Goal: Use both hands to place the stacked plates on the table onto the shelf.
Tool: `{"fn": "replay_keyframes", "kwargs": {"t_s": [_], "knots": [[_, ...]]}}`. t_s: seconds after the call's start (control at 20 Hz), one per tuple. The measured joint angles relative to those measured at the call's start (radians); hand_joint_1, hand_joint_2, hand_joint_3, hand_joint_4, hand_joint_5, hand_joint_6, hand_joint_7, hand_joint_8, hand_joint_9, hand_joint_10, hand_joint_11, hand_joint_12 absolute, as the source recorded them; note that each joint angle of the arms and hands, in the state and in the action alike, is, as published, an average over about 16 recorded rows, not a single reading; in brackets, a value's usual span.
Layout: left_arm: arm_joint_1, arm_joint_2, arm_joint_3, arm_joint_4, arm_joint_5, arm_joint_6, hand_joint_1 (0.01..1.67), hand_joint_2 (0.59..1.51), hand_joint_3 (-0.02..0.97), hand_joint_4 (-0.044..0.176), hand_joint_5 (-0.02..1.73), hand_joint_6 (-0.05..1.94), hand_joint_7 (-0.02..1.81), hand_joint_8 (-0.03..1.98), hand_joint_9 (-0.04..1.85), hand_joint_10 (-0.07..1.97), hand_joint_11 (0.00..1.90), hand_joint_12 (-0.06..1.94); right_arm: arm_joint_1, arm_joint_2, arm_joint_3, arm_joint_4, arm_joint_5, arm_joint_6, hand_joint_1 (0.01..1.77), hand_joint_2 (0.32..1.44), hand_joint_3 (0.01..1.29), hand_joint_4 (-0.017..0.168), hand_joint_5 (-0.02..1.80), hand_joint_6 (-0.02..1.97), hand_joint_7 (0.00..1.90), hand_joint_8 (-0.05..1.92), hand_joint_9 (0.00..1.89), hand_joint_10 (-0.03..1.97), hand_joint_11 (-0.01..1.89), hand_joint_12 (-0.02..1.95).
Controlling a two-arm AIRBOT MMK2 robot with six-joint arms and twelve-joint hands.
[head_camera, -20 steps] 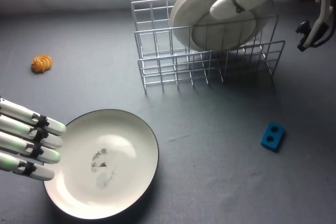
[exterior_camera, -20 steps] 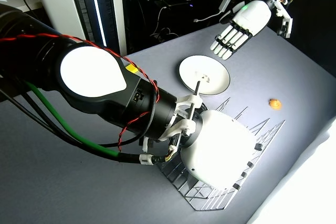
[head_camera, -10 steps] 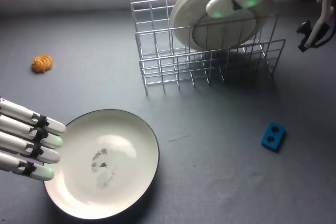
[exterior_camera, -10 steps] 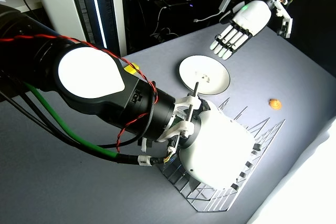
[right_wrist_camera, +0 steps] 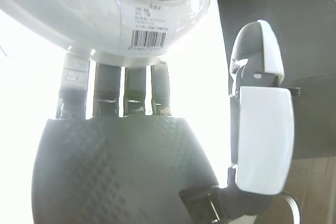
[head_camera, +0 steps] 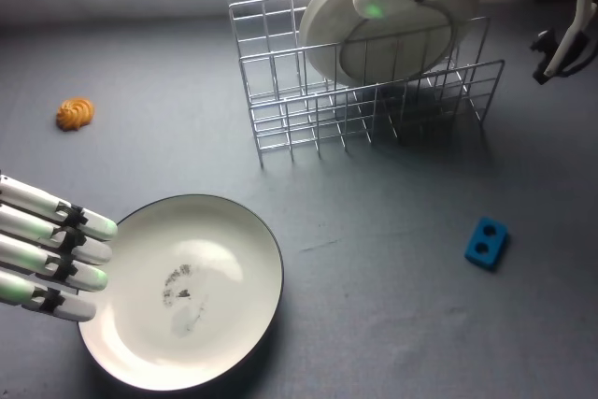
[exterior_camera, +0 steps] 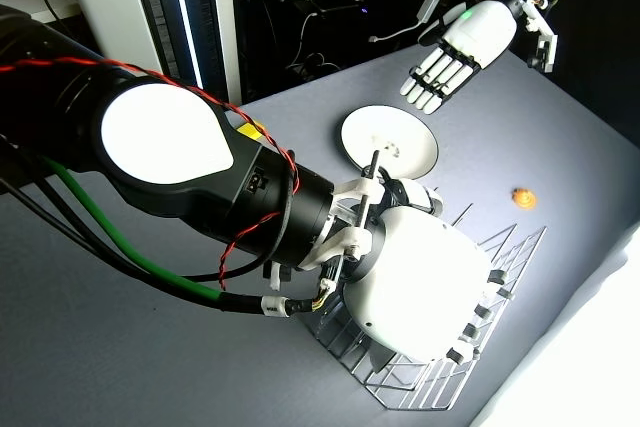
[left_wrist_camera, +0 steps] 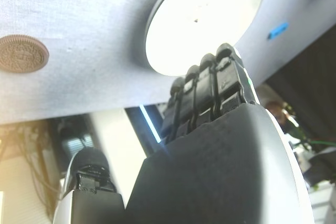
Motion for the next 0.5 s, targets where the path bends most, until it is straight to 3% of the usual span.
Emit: {"fn": "replay_keyframes", "kwargs": {"t_s": [0.5], "knots": [[0.0,0.0,0.0,-0.001,0.0,0.0,0.02,1.102,0.012,-0.001,0.02,0.0,0.02,-0.01,0.02,0.01,0.01,-0.01,0.06,0.019,0.0,-0.004,0.034,-0.037,0.75,0.98,0.01,-0.004,0.56,0.03,0.7,0.01,0.75,0.02,0.32,1.06]]}}
